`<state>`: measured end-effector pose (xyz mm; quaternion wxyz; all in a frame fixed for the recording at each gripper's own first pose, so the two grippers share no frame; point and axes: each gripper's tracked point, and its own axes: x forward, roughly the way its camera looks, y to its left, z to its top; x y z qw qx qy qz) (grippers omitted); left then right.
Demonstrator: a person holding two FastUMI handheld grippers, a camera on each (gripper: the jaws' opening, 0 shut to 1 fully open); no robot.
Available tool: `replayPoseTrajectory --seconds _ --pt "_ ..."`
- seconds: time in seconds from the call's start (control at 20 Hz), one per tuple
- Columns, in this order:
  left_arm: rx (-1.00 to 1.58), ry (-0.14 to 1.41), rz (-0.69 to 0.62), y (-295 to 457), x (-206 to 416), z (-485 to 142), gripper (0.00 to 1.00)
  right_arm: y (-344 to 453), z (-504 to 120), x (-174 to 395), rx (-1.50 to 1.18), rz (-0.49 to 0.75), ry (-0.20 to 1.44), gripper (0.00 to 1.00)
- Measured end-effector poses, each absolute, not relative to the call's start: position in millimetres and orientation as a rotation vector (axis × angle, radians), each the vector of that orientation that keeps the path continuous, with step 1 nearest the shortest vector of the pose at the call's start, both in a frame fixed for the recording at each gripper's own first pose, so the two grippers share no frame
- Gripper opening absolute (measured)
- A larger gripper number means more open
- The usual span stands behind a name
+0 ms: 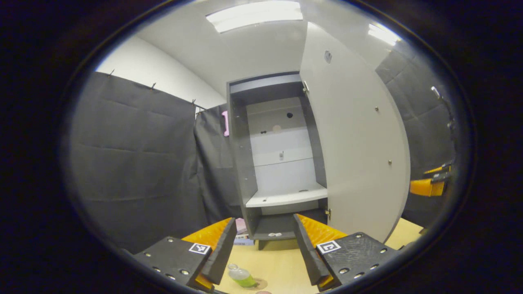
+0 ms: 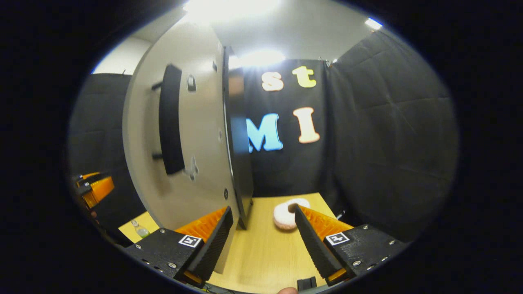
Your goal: Open the cabinet door with the right hand, grasp the bottle in the cabinet with the left hand and place it on the coaster, then close the cabinet door with the right hand.
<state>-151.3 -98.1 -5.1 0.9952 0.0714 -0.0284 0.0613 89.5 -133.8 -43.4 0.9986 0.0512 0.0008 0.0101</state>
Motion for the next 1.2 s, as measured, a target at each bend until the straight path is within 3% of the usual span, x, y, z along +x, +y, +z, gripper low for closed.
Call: replayPoseTrajectory --seconds 0.15,0.2,0.3,0.45,0.65,0.7,0.75,0.8,0.85,0.9,1.2 --pt "0.077 -0.061 0.156 -92.9 -167.0 16.8 0.75 -129.8 -11.2 90.6 0.101 0.035 -0.049 0.91" --pt "0.081 -0.059 0.179 -86.1 -171.4 23.3 0.82 -125.9 -5.9 91.8 0.112 0.051 -0.049 0.94" --pt "0.147 -0.066 0.241 -65.6 -182.1 32.3 0.78 -119.1 5.0 91.9 0.136 0.081 -0.053 0.94" --pt "0.138 -0.05 0.157 -76.9 -175.8 25.1 0.78 -102.3 14.4 88.0 0.147 0.139 -0.054 0.94" --pt "0.094 -0.044 0.1 -80.6 -171.5 24.3 0.83 -101.0 19.2 85.0 0.066 0.099 -0.072 0.93" --pt "0.087 -0.047 0.093 -80.8 -169.1 25.1 0.74 -100.0 21.1 84.2 0.047 0.093 -0.074 0.93" --pt "0.074 -0.04 0.08 -82.1 -165.9 23.9 0.74 -96.5 20.9 85.3 0.036 0.095 -0.068 0.93" --pt "0.055 -0.027 0.059 -82.9 -159.4 21.2 0.78 -91.9 20.5 86.8 0.038 0.104 -0.058 0.93" --pt "0.039 -0.02 0.038 -78.9 -140.8 20.4 0.74 -86.7 19.3 89.6 0.047 0.114 -0.045 0.93" --pt "0.033 -0.016 0.027 -72.6 -124.4 21.0 0.83 -80.6 19.0 90.5 0.058 0.122 -0.033 0.9" --pt "0.026 -0.011 0.002 -40.2 -81.9 11.4 0.78 -42.8 25.2 90.2 0.066 0.138 -0.042 0.93"
